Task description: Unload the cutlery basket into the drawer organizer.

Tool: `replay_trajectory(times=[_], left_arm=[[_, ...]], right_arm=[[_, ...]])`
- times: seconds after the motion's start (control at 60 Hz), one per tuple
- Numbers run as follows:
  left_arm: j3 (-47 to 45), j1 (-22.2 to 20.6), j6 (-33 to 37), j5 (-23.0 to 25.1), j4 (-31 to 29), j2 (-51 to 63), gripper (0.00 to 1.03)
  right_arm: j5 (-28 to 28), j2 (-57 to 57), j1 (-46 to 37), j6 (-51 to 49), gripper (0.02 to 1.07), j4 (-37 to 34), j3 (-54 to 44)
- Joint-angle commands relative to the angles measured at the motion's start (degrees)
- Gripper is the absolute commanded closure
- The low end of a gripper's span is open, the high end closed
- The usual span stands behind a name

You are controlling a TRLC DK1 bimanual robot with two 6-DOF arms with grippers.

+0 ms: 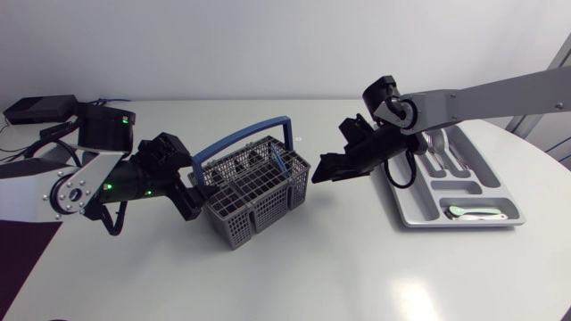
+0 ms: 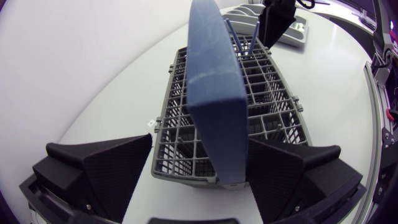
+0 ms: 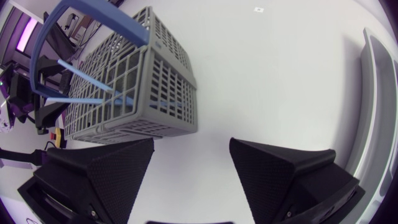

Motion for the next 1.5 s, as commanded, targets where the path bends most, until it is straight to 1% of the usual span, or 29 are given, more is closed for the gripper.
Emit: replay_trajectory(times=[0.0,0.067,0.15,0.233,0.333,0.383,0.433,0.467,0.5,0.517,0.567,0.633,0.683,0.833,1.017,1.267,1.483], left_arm=[[2.2,1.5,1.6,1.0,0.5,1.9,0.11],[2.2,2.2,1.6,2.8,0.0,1.6,0.11],[1.3,2.3,1.6,3.0,-1.4,-0.7,0.11],[-0.3,2.2,1.5,3.9,-3.1,-5.2,0.11],[-2.0,2.1,1.5,3.8,-4.9,-9.9,0.11],[-2.7,2.1,1.6,3.8,-5.9,-11.6,0.11],[-3.3,2.2,2.0,3.8,-6.7,-13.0,0.11],[-4.0,2.5,2.6,3.7,-6.9,-13.6,0.11],[-4.4,3.3,3.1,3.7,-6.9,-13.7,0.11],[-4.7,4.4,3.4,3.7,-6.9,-13.8,0.11],[-5.3,5.7,4.3,3.7,-6.9,-13.7,0.11],[-6.0,7.9,5.4,3.8,-6.7,-13.0,0.11],[-6.4,8.9,6.5,3.9,-6.4,-12.4,0.11],[-7.0,10.4,6.9,3.9,-1.7,-8.1,0.11],[-4.5,8.7,6.5,3.4,2.6,0.1,0.11],[-0.8,6.5,5.8,2.1,6.2,7.3,0.11],[3.1,4.7,4.4,1.6,7.5,11.5,0.11]], right_arm=[[0.9,-2.8,1.1,0.1,0.19,0.6,-2.2],[2.2,-3.1,0.4,0.2,0.19,0.8,-1.6],[3.7,-2.3,-0.4,0.4,0.19,0.9,0.4],[4.3,-0.4,-0.7,0.7,0.19,0.8,2.7],[5.3,1.8,-0.6,1.3,0.2,0.9,5.2],[5.4,3.1,-0.5,2.0,0.31,0.9,6.8],[5.4,4.1,-0.5,2.6,0.38,1.0,7.9],[5.4,4.8,-0.5,2.9,0.46,1.1,9.1],[5.4,5.3,-0.5,3.2,0.54,1.1,9.9],[5.4,5.9,-0.5,3.4,0.61,1.1,10.5],[5.4,6.7,-0.3,3.7,0.73,1.1,11.6],[5.4,7.8,-0.1,4.2,0.88,1.1,12.9],[5.4,8.9,0.2,4.6,0.96,1.1,13.8],[4.7,11.3,1.0,5.6,0.97,0.6,16.7],[2.9,11.0,2.6,5.8,0.97,0.2,16.4],[0.8,6.2,4.2,5.0,0.97,0.7,10.2],[-0.3,0.0,4.4,4.4,0.97,1.1,3.5]])
